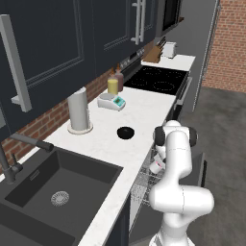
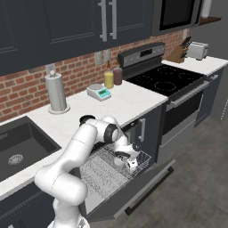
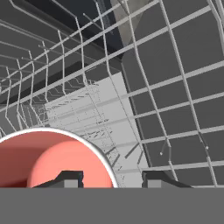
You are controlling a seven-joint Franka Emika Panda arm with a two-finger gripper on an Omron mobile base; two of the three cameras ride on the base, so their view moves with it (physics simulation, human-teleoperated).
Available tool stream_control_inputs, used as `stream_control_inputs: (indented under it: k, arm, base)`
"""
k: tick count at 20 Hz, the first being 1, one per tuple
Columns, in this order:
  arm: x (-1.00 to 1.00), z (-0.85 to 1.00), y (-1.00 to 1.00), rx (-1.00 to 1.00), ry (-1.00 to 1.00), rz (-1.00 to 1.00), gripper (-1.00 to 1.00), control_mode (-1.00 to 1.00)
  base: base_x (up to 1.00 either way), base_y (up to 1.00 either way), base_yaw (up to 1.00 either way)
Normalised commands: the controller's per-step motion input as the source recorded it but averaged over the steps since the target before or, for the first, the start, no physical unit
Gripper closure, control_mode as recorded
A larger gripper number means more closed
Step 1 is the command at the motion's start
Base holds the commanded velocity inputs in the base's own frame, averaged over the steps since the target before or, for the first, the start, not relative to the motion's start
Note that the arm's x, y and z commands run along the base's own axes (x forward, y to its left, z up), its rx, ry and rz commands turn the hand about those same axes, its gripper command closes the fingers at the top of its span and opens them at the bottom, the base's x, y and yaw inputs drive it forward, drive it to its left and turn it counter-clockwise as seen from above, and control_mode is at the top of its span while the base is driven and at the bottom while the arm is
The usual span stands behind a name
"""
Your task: Pick up the cup and bowl from the counter, place them in the dishwasher, and close the dishwasher door.
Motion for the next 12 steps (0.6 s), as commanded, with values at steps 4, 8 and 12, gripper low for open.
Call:
stream_control_inputs:
  k: [4,8,12]
  arm:
    - [-0.1,0.0,-0.27,0.01,0.0,0.0,-1.0,-1.0]
    - [-0.22,0.2,-0.38,0.03,-0.03,0.0,-1.0,-1.0]
    - [-0.49,0.77,-0.4,0.07,-0.1,0.0,-1.0,-1.0]
  base:
    - [0.0,0.0,0.0]
    - [0.0,0.0,0.0]
    - [0.0,0.0,0.0]
